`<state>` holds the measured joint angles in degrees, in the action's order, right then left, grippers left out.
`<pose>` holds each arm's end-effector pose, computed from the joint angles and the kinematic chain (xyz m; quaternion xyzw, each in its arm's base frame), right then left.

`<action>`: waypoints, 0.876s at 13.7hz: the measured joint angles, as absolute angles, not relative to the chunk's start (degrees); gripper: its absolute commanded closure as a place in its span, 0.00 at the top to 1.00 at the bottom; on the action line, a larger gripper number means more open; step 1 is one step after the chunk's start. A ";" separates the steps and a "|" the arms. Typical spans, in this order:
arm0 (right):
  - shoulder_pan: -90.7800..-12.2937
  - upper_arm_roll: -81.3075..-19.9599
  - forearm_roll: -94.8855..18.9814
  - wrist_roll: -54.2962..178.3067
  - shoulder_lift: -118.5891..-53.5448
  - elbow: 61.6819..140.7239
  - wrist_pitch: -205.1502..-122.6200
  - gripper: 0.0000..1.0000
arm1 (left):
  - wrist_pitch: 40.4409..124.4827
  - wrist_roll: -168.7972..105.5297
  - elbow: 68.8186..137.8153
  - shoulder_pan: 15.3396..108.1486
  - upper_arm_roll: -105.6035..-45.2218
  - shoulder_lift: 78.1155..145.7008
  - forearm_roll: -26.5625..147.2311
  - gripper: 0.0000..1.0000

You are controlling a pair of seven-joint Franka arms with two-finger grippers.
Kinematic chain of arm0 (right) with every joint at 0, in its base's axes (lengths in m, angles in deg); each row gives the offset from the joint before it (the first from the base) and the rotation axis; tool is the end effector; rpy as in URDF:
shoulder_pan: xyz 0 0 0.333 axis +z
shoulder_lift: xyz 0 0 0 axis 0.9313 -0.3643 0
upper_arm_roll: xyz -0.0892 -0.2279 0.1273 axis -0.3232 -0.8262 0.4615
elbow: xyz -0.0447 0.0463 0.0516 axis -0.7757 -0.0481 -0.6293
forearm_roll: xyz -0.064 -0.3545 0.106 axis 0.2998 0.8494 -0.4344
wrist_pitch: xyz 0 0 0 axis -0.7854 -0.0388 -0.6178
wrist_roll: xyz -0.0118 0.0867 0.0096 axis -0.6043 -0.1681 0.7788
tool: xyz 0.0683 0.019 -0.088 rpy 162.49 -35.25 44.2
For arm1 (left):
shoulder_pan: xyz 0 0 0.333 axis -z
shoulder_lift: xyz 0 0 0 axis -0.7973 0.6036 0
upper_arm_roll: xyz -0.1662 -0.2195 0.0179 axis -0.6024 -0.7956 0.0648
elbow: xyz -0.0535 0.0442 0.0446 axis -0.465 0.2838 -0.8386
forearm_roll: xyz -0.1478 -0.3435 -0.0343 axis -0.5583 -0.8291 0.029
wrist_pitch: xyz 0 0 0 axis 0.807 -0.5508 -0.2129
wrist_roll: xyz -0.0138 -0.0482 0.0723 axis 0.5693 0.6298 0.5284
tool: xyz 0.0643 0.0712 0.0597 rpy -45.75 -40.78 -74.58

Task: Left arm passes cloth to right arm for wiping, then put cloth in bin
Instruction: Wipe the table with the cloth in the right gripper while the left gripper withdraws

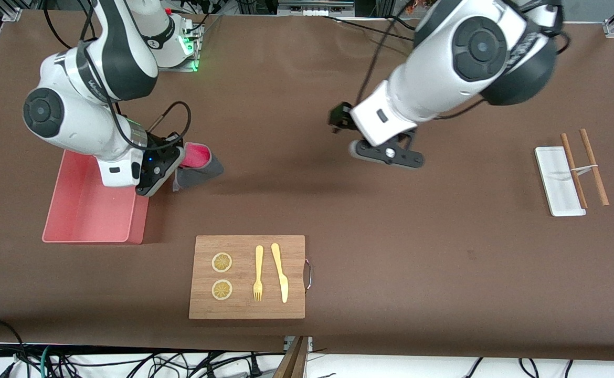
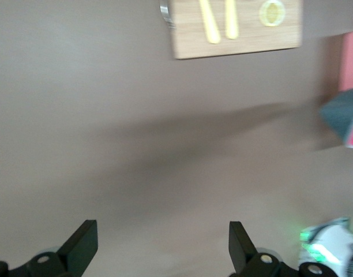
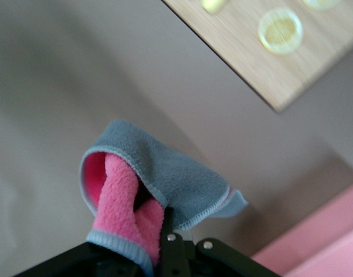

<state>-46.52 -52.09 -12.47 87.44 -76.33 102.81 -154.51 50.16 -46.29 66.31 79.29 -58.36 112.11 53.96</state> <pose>0.5597 0.1731 0.3840 -0.9289 -0.3548 0.0588 0.0879 0.5525 -0.3215 0.5246 0.9879 -0.0634 -0.0863 0.1124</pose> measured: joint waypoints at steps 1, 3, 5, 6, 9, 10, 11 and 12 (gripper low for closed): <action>-46.52 -52.08 -10.98 83.52 -77.32 103.19 -154.53 0.00 | 48.94 -43.98 66.31 77.93 -58.32 111.67 57.06 1.00; -46.52 -52.06 -8.88 76.87 -80.25 103.67 -155.02 0.00 | 47.66 -40.38 66.31 75.38 -58.25 110.65 61.48 1.00; -46.53 -52.06 -6.82 69.96 -83.89 103.78 -156.60 0.00 | 45.49 -37.77 66.31 72.39 -57.96 109.40 63.06 1.00; -46.51 -52.05 -6.30 66.98 -85.84 103.81 -157.64 0.00 | 44.61 -36.87 66.45 71.07 -57.17 108.71 63.94 1.00; -45.91 -51.89 -6.17 62.71 -91.10 103.75 -161.89 0.00 | 47.39 -34.80 71.15 66.52 -56.28 104.65 66.97 1.00; -45.07 -51.72 -6.17 60.91 -92.50 103.71 -163.21 0.00 | 48.92 -33.43 74.22 65.17 -56.26 102.49 67.39 1.00; -43.72 -51.55 -6.28 58.83 -93.71 103.65 -164.50 0.00 | 50.01 -31.44 77.62 64.01 -56.29 100.18 67.52 1.00; -41.97 -51.37 -6.65 56.35 -94.73 103.53 -165.73 0.00 | 51.59 -29.27 81.22 62.93 -56.51 97.86 67.57 1.00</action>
<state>-41.97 -51.37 -6.65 56.35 -94.73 103.53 -165.73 51.59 -29.27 81.22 62.93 -56.51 97.86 67.57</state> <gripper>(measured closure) 0.982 0.000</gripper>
